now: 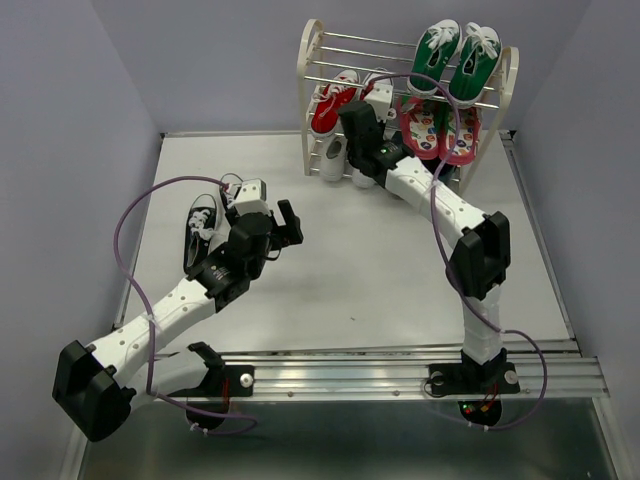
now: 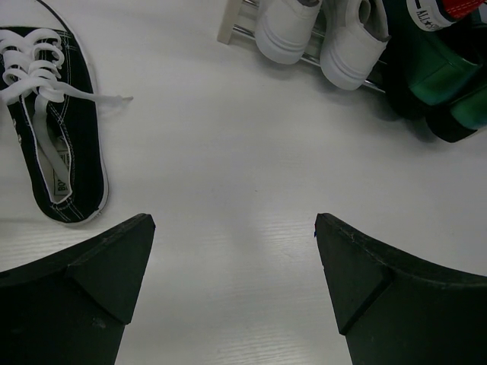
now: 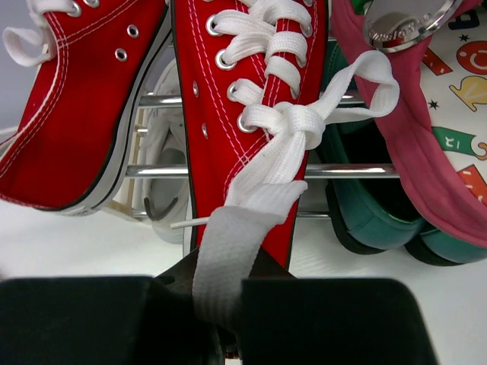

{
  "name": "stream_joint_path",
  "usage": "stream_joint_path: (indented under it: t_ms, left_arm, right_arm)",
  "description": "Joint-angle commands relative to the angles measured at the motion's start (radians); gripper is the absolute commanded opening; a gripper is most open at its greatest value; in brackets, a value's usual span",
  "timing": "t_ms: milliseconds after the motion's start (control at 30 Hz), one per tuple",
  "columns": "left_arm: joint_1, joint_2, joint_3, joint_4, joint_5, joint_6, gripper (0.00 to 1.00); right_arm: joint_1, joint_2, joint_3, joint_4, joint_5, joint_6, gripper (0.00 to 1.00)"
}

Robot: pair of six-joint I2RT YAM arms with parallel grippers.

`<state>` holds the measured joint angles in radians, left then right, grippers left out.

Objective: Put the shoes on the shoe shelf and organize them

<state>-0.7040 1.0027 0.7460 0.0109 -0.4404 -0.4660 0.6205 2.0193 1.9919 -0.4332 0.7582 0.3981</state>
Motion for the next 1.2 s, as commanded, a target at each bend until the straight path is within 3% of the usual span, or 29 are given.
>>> stream_joint_path:
  t_ms: [0,633,1167]
  left_arm:
    - [0.011,-0.004,-0.007,0.04,-0.006,0.0,0.99]
    - [0.02,0.013,-0.013,0.05,0.012,0.001,0.99]
    - [0.035,0.036,-0.008,0.05,0.026,0.0,0.99]
  right_arm:
    - [-0.019,0.018,0.126,0.097,0.009,0.001,0.01]
    - [-0.076,0.122,0.3,0.097,0.007,-0.062,0.01]
    - [-0.104,0.185,0.337,0.097,-0.065,-0.065,0.05]
